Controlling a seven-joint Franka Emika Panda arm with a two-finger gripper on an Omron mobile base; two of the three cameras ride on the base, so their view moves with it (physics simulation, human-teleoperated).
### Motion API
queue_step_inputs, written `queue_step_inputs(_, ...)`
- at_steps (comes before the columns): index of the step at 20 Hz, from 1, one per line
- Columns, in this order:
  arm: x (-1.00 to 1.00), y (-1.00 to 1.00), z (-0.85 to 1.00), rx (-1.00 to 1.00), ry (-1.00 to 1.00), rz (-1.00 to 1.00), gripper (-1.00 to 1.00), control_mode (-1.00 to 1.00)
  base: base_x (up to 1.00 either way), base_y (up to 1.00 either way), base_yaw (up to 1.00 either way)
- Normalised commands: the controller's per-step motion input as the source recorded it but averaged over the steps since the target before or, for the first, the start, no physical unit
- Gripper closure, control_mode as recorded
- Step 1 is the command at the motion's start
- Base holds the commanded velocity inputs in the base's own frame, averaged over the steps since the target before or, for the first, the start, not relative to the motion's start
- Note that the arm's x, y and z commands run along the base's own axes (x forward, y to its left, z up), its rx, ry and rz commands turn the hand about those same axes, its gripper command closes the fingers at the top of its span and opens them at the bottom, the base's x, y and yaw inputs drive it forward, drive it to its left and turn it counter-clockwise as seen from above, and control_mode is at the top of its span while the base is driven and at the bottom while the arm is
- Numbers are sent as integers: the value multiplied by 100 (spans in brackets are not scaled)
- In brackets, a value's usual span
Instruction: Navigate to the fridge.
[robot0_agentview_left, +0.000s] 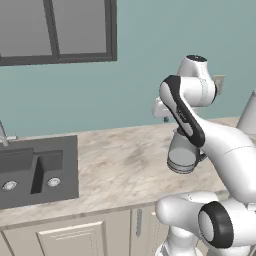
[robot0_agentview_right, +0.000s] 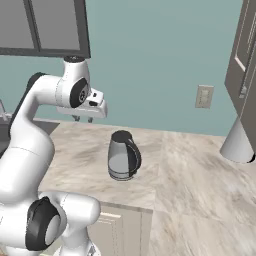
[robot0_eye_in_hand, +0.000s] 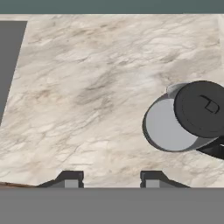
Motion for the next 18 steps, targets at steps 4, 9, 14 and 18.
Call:
queue_step_inputs(4, 0, 0, 0, 0, 0, 0, -100, 100, -9, -2, 0)
queue_step_inputs(9, 0, 0, 0, 0, 0, 0, -100, 100, -54, 0, 19)
queue_step_inputs(14, 0, 0, 0, 0, 0, 0, -100, 100, -51, 34, 54)
queue_step_inputs(18, 0, 0, 0, 0, 0, 0, -100, 100, 0, 97, 77)
